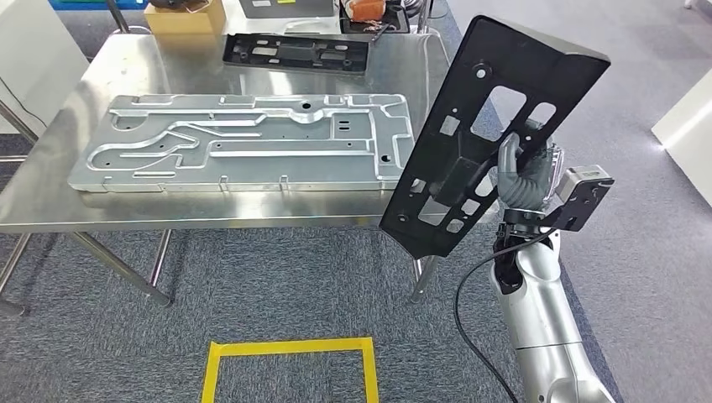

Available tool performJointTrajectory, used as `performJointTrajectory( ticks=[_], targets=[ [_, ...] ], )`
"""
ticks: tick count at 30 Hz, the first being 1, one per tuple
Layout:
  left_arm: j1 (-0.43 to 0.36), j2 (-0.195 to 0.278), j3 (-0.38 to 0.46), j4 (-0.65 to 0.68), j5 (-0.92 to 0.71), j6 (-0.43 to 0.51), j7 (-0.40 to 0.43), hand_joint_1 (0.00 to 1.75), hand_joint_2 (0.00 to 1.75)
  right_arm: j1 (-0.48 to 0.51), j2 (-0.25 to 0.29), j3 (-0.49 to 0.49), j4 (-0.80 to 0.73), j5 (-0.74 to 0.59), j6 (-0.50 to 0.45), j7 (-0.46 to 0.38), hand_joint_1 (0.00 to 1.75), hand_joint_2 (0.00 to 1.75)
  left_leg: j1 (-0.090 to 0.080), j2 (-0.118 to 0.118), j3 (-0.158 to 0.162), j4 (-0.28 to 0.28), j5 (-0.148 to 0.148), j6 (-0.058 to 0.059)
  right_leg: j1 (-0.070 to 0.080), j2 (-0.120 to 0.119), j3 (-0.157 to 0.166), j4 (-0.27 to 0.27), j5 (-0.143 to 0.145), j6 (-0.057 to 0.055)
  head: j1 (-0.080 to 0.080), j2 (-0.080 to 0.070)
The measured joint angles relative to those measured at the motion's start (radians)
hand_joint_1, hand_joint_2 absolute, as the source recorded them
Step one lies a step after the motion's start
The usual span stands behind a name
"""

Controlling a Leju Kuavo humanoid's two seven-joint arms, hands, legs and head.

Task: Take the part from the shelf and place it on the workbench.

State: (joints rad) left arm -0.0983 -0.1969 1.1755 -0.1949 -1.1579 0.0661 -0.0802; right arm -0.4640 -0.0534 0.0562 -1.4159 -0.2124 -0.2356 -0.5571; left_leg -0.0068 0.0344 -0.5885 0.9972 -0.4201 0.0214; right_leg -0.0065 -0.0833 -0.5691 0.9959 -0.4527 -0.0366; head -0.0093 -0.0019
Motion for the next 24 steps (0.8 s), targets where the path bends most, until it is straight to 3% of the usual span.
performJointTrajectory(
  ticks=[2,7,8,12,21,24],
  targets=[
    [0.001,-0.001,0.001,0.000,0.002,0.000,0.000,0.00,1.75,-0.002,-0.001,0.001,0.002,0.000,0.005,0.000,1.75,1.75,-0.002,-0.005,0.000,0.000,-0.003,0.004,0.000,-0.001,0.002,-0.001,0.000,-0.006,0.000,0.000],
    [0.001,-0.002,0.007,0.000,0.006,0.000,0.002,0.00,1.75,-0.005,-0.001,0.003,0.012,0.004,0.017,-0.001,1.75,1.75,-0.007,-0.005,-0.001,0.001,-0.008,0.013,-0.004,-0.001,0.005,-0.007,0.003,0.000,0.000,0.000],
    [0.001,-0.002,0.007,0.000,0.006,0.000,0.003,0.00,1.75,-0.006,-0.001,0.004,0.015,0.005,0.019,-0.001,1.75,1.75,-0.008,-0.005,-0.001,0.001,-0.009,0.014,-0.005,-0.001,0.005,-0.008,0.004,0.006,0.000,0.000],
    [0.001,-0.002,0.010,0.000,0.008,0.001,0.005,0.00,1.75,-0.014,-0.001,0.006,0.030,0.009,0.029,-0.001,1.75,1.75,-0.011,-0.005,-0.001,0.002,-0.011,0.017,-0.011,-0.001,0.008,-0.014,0.004,0.047,0.000,0.000],
    [0.000,-0.002,0.016,0.000,0.011,0.006,0.000,0.00,1.75,-0.041,-0.005,0.017,0.067,0.007,0.046,-0.002,1.75,1.75,-0.010,-0.005,-0.001,0.002,-0.010,0.017,-0.011,0.000,0.008,-0.014,0.004,0.061,0.000,0.000],
    [-0.001,-0.001,0.016,0.000,0.009,0.007,0.001,0.00,1.75,-0.050,-0.008,0.027,0.083,0.028,0.029,-0.001,1.75,1.75,-0.015,-0.006,-0.007,0.004,-0.013,0.024,-0.014,-0.005,0.010,-0.019,0.007,0.071,0.000,0.000]
  ],
)
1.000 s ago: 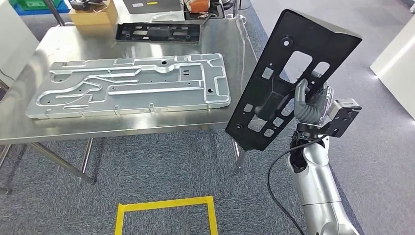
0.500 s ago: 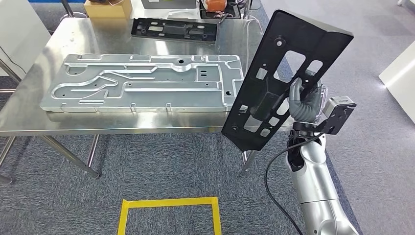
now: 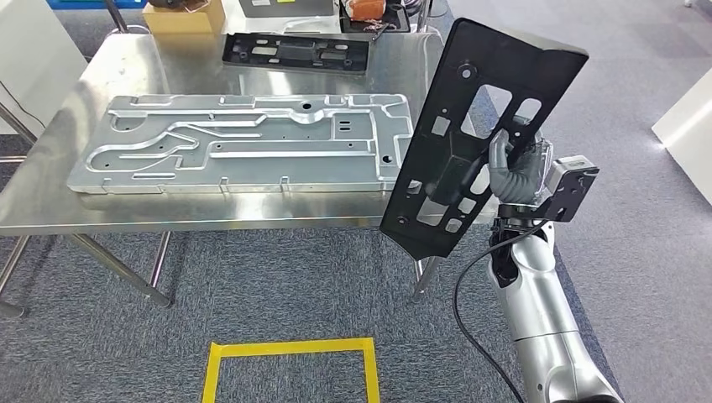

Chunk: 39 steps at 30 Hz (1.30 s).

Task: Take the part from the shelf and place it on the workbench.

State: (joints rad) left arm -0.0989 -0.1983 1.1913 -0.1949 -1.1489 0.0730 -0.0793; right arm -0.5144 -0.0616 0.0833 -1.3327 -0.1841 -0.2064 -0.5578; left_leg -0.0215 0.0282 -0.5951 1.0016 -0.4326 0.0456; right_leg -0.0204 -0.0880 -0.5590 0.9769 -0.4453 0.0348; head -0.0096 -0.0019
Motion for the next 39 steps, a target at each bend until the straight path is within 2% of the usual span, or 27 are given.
performJointTrajectory(
  ticks=[2,4,6,7,8,9,10,11,13,14,15,17,19,21,22,23,24,25,27,28,29,30,33,35,37,38,39],
  targets=[
    [0.000,0.000,0.000,0.000,-0.001,0.001,0.002,0.00,1.75,-0.008,-0.002,0.008,0.010,0.019,-0.014,0.002,1.75,1.75,0.003,-0.006,0.004,-0.013,0.006,0.008,-0.002,-0.004,0.004,-0.003,0.000,0.010,0.000,0.000],
    [0.000,-0.001,0.000,0.000,-0.002,0.001,0.004,0.00,1.75,-0.018,-0.004,0.012,0.019,0.030,-0.020,0.002,1.75,1.75,0.010,-0.016,0.020,-0.035,0.018,0.013,-0.002,0.026,-0.012,0.038,-0.031,0.011,0.000,0.000],
    [-0.003,-0.002,0.000,0.000,-0.002,0.001,0.005,0.00,1.75,-0.025,-0.007,0.014,0.031,0.033,-0.022,0.003,1.75,1.75,0.012,-0.031,0.026,-0.043,0.024,0.015,-0.003,0.069,-0.071,0.163,-0.097,0.007,0.000,0.000],
    [-0.005,-0.002,0.000,0.000,-0.001,0.002,0.005,0.00,1.75,-0.027,-0.008,0.016,0.041,0.034,-0.022,0.003,1.75,1.75,0.012,-0.040,0.025,-0.042,0.025,0.015,-0.002,0.079,-0.105,0.233,-0.124,0.006,0.000,0.000],
    [-0.006,-0.003,0.000,0.000,-0.001,0.002,0.005,0.00,1.75,-0.027,-0.009,0.018,0.050,0.034,-0.022,0.004,1.75,1.75,0.012,-0.052,0.024,-0.039,0.024,0.015,-0.003,0.083,-0.129,0.279,-0.135,0.005,0.000,0.000],
    [-0.006,-0.003,0.000,0.000,0.000,0.002,0.005,0.00,1.75,-0.028,-0.009,0.019,0.059,0.035,-0.022,0.004,1.75,1.75,0.012,-0.064,0.024,-0.036,0.023,0.013,-0.004,0.084,-0.137,0.290,-0.127,0.005,0.000,0.000],
    [-0.005,-0.003,0.001,0.000,0.001,0.002,0.005,0.00,1.75,-0.030,-0.009,0.021,0.066,0.036,-0.021,0.004,1.75,1.75,0.013,-0.076,0.023,-0.031,0.021,0.010,-0.006,0.086,-0.125,0.260,-0.100,0.005,0.000,0.000],
    [-0.005,-0.003,0.001,0.000,0.002,0.002,0.005,0.00,1.75,-0.034,-0.009,0.023,0.072,0.037,-0.021,0.004,1.75,1.75,0.014,-0.089,0.022,-0.023,0.017,0.006,-0.009,0.093,-0.097,0.198,-0.061,0.004,0.000,0.000],
    [-0.006,-0.004,0.004,0.000,0.003,0.002,0.005,0.00,1.75,-0.047,-0.009,0.026,0.082,0.038,-0.019,0.004,1.75,1.75,0.013,-0.110,0.011,-0.001,0.006,-0.007,-0.014,0.127,-0.044,0.082,-0.017,0.002,0.000,0.000],
    [-0.007,-0.004,0.005,0.000,0.004,0.002,0.004,0.00,1.75,-0.052,-0.009,0.028,0.086,0.039,-0.017,0.004,1.75,1.75,0.014,-0.118,0.003,0.009,0.003,-0.014,-0.014,0.140,-0.033,0.054,-0.013,-0.001,0.000,0.000],
    [-0.007,-0.004,0.007,0.000,0.005,0.002,0.004,0.00,1.75,-0.055,-0.009,0.029,0.092,0.040,-0.017,0.003,1.75,1.75,0.017,-0.126,-0.004,0.014,0.001,-0.020,-0.012,0.146,-0.032,0.048,-0.020,-0.006,0.000,0.000],
    [-0.005,-0.004,0.008,0.000,0.006,0.002,0.004,0.00,1.75,-0.057,-0.009,0.033,0.102,0.041,-0.016,0.002,1.75,1.75,0.022,-0.135,-0.012,0.016,0.001,-0.034,-0.008,0.131,-0.033,0.046,-0.018,-0.020,0.000,0.000],
    [-0.004,-0.003,0.008,0.000,0.006,0.003,0.004,0.00,1.75,-0.061,-0.008,0.041,0.112,0.042,-0.016,0.002,1.75,1.75,0.022,-0.104,-0.028,0.046,-0.020,-0.048,-0.010,0.117,-0.030,0.041,-0.017,-0.033,0.000,0.000],
    [-0.005,-0.004,0.008,0.000,0.006,0.003,0.002,0.00,1.75,-0.063,-0.008,0.046,0.116,0.039,-0.016,0.002,1.75,1.75,0.025,-0.057,-0.075,0.150,-0.071,-0.059,-0.008,0.105,-0.026,0.039,-0.018,-0.041,0.000,0.000],
    [-0.006,-0.004,0.008,0.000,0.006,0.003,0.002,0.00,1.75,-0.062,-0.008,0.046,0.116,0.037,-0.016,0.002,1.75,1.75,0.029,-0.046,-0.106,0.212,-0.094,-0.063,-0.007,0.099,-0.024,0.040,-0.020,-0.044,0.000,0.000],
    [-0.007,-0.004,0.009,0.000,0.005,0.003,0.002,0.00,1.75,-0.060,-0.009,0.046,0.116,0.035,-0.015,0.002,1.75,1.75,0.031,-0.041,-0.130,0.260,-0.105,-0.065,-0.006,0.094,-0.022,0.040,-0.022,-0.045,0.000,0.000],
    [-0.006,-0.004,0.009,0.000,0.004,0.003,0.003,0.00,1.75,-0.058,-0.009,0.046,0.116,0.034,-0.015,0.002,1.75,1.75,0.033,-0.038,-0.139,0.274,-0.098,-0.066,-0.006,0.090,-0.019,0.040,-0.024,-0.045,0.000,0.000],
    [-0.006,-0.004,0.009,0.000,0.002,0.004,0.004,0.00,1.75,-0.057,-0.009,0.046,0.116,0.033,-0.014,0.002,1.75,1.75,0.033,-0.037,-0.131,0.253,-0.075,-0.065,-0.006,0.087,-0.016,0.041,-0.027,-0.045,0.000,0.000],
    [-0.005,-0.003,0.009,0.000,0.000,0.008,0.007,0.00,1.75,-0.056,-0.009,0.046,0.116,0.030,-0.012,0.002,1.75,1.75,0.032,-0.034,-0.077,0.135,-0.009,-0.057,-0.005,0.084,-0.007,0.040,-0.034,-0.041,0.000,0.000],
    [-0.005,-0.003,0.009,0.000,-0.001,0.010,0.007,0.00,1.75,-0.057,-0.009,0.046,0.116,0.027,-0.010,0.001,1.75,1.75,0.029,-0.033,-0.051,0.079,0.011,-0.051,-0.004,0.083,-0.004,0.040,-0.037,-0.037,0.000,0.000],
    [-0.006,-0.002,0.009,0.000,-0.002,0.012,0.007,0.00,1.75,-0.056,-0.009,0.046,0.116,0.025,-0.008,0.000,1.75,1.75,0.026,-0.032,-0.033,0.041,0.018,-0.046,-0.003,0.082,-0.004,0.039,-0.038,-0.033,0.000,0.000],
    [-0.006,-0.002,0.009,0.000,-0.002,0.013,0.006,0.00,1.75,-0.056,-0.010,0.046,0.116,0.024,-0.007,0.000,1.75,1.75,0.022,-0.032,-0.027,0.024,0.013,-0.041,-0.002,0.081,-0.004,0.040,-0.038,-0.027,0.000,0.000],
    [-0.003,-0.002,0.009,0.000,-0.002,0.014,0.004,0.00,1.75,-0.052,-0.013,0.046,0.113,0.022,-0.003,-0.001,1.75,1.75,0.022,-0.035,-0.011,0.004,0.002,-0.020,-0.002,0.079,-0.008,0.059,-0.034,-0.009,0.000,0.000],
    [-0.003,-0.002,0.009,0.000,-0.001,0.016,0.002,0.00,1.75,-0.055,-0.014,0.046,0.111,0.020,0.000,-0.003,1.75,1.75,0.023,-0.036,0.008,-0.004,-0.001,-0.006,-0.004,0.081,-0.040,0.122,-0.061,-0.004,0.000,0.000],
    [-0.005,-0.002,0.010,0.000,0.000,0.016,0.001,0.00,1.75,-0.056,-0.016,0.046,0.111,0.018,0.002,-0.005,1.75,1.75,0.020,-0.037,0.015,-0.004,-0.007,0.002,-0.003,0.084,-0.112,0.240,-0.110,-0.002,0.000,0.000],
    [-0.005,-0.002,0.010,0.000,0.001,0.016,0.000,0.00,1.75,-0.055,-0.017,0.046,0.112,0.018,0.002,-0.005,1.75,1.75,0.019,-0.039,0.019,-0.003,-0.011,0.004,-0.003,0.086,-0.148,0.293,-0.125,-0.001,0.000,0.000],
    [-0.004,-0.002,0.010,0.000,0.001,0.016,0.000,0.00,1.75,-0.054,-0.017,0.046,0.114,0.018,0.002,-0.006,1.75,1.75,0.018,-0.041,0.024,-0.002,-0.016,0.004,-0.003,0.086,-0.173,0.318,-0.123,-0.001,0.000,0.000]
  ],
)
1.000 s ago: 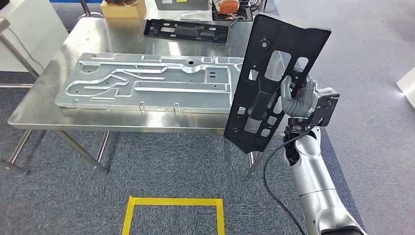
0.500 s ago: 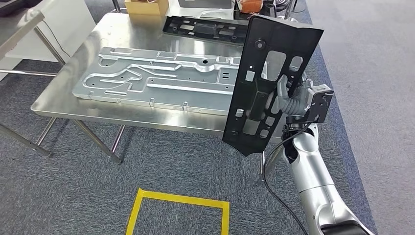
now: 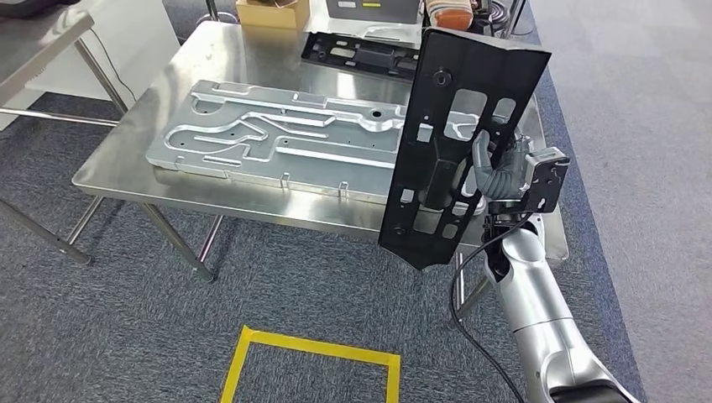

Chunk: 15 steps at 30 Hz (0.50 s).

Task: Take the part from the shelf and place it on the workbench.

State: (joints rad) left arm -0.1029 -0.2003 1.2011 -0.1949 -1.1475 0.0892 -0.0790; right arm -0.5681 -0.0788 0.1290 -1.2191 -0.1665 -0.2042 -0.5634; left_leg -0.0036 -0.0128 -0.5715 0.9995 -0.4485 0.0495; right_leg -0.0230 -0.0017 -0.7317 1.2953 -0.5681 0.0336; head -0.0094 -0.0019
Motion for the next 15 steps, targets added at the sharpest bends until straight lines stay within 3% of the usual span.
performJointTrajectory(
  ticks=[1,3,5,8,10,15],
  targets=[
    [0.001,0.000,0.000,0.000,0.001,0.000,0.000,0.00,1.75,0.001,0.000,0.000,0.001,0.000,0.000,0.000,1.75,1.75,-0.001,-0.002,0.006,0.002,-0.006,-0.001,0.000,0.000,-0.006,-0.011,0.022,0.000,0.000,0.000],
    [0.003,-0.001,0.001,0.000,0.002,0.001,0.001,0.00,1.75,0.000,0.000,0.000,0.002,0.000,0.001,-0.001,1.75,1.75,-0.001,-0.005,0.022,0.007,-0.021,-0.005,0.000,0.000,0.032,-0.125,0.108,-0.002,0.000,0.000],
    [0.001,-0.002,0.001,0.000,0.004,0.001,0.002,0.00,1.75,-0.004,0.000,0.000,0.002,-0.001,0.002,-0.001,1.75,1.75,-0.002,-0.006,0.028,0.013,-0.034,-0.013,0.005,0.001,0.071,-0.230,0.150,-0.011,0.000,0.000],
    [0.000,-0.003,0.004,0.000,0.012,0.000,0.004,0.00,1.75,-0.009,0.000,0.001,0.003,-0.002,0.004,-0.002,1.75,1.75,-0.003,-0.007,0.028,0.013,-0.039,-0.030,0.012,0.003,0.082,-0.262,0.150,-0.030,0.000,0.000],
    [0.001,-0.002,0.006,0.000,0.016,-0.002,0.005,0.00,1.75,-0.014,0.000,0.003,0.004,-0.001,0.003,-0.002,1.75,1.75,-0.004,-0.008,0.036,0.006,-0.037,-0.035,0.011,0.003,0.090,-0.271,0.155,-0.033,0.000,0.000],
    [-0.003,-0.002,0.007,0.000,0.016,-0.007,0.001,0.00,1.75,-0.036,0.001,0.018,0.005,0.009,-0.007,0.008,1.75,1.75,-0.005,-0.008,0.051,-0.006,-0.037,-0.035,0.009,0.006,0.103,-0.277,0.146,-0.037,0.000,0.000]
  ],
)
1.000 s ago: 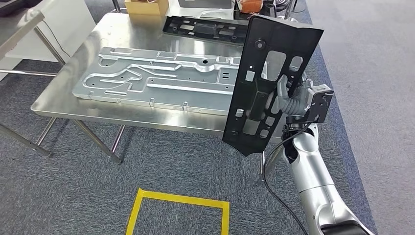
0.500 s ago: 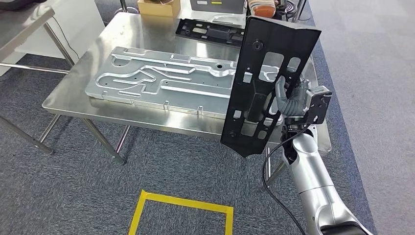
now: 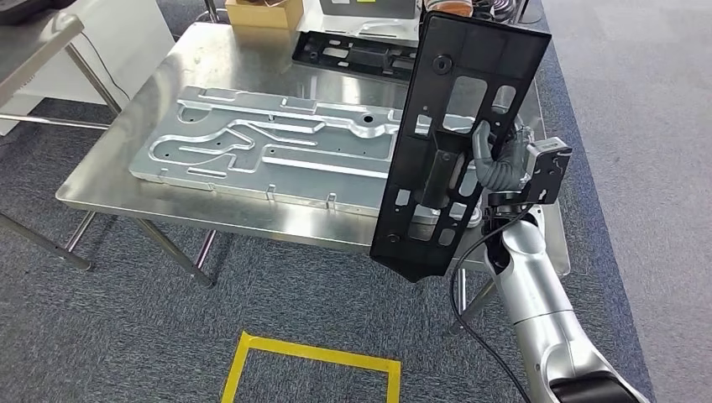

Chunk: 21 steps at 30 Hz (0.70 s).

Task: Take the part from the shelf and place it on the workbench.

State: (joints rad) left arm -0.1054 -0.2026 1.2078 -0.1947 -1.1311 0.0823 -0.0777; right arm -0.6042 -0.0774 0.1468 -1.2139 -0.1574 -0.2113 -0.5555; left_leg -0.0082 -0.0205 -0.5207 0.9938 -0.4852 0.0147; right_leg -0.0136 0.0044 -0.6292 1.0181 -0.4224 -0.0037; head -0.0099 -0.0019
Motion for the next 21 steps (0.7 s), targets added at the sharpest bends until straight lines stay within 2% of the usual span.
performJointTrajectory(
  ticks=[5,9,16,21],
  targets=[
    [0.000,0.000,0.000,0.000,-0.003,-0.008,0.001,0.00,1.75,-0.045,0.004,0.018,0.001,0.050,-0.041,0.038,1.75,1.75,0.001,0.001,0.012,-0.017,-0.011,-0.005,0.001,0.000,0.003,0.001,-0.003,-0.004,0.000,0.000],
    [0.001,0.000,0.000,0.000,-0.005,-0.014,0.002,0.00,1.75,-0.160,0.003,0.034,0.013,0.135,-0.084,0.115,1.75,1.75,0.001,0.002,0.011,-0.017,-0.008,-0.008,0.001,0.000,0.004,0.001,-0.001,-0.005,0.000,0.000],
    [0.003,0.000,0.006,0.000,0.001,-0.015,0.004,0.00,1.75,-0.525,-0.005,0.098,0.109,0.407,-0.146,0.340,1.75,1.75,0.000,0.002,0.009,-0.013,-0.005,-0.007,-0.002,0.000,0.002,0.001,0.003,-0.003,0.000,0.000],
    [0.002,0.000,0.015,0.000,0.002,-0.013,0.003,0.00,1.75,-0.803,-0.004,0.222,0.303,0.793,-0.216,0.468,1.75,1.75,0.000,0.002,0.008,-0.011,-0.005,-0.007,-0.002,-0.001,0.002,0.001,0.003,-0.003,0.000,0.000]
  ],
)
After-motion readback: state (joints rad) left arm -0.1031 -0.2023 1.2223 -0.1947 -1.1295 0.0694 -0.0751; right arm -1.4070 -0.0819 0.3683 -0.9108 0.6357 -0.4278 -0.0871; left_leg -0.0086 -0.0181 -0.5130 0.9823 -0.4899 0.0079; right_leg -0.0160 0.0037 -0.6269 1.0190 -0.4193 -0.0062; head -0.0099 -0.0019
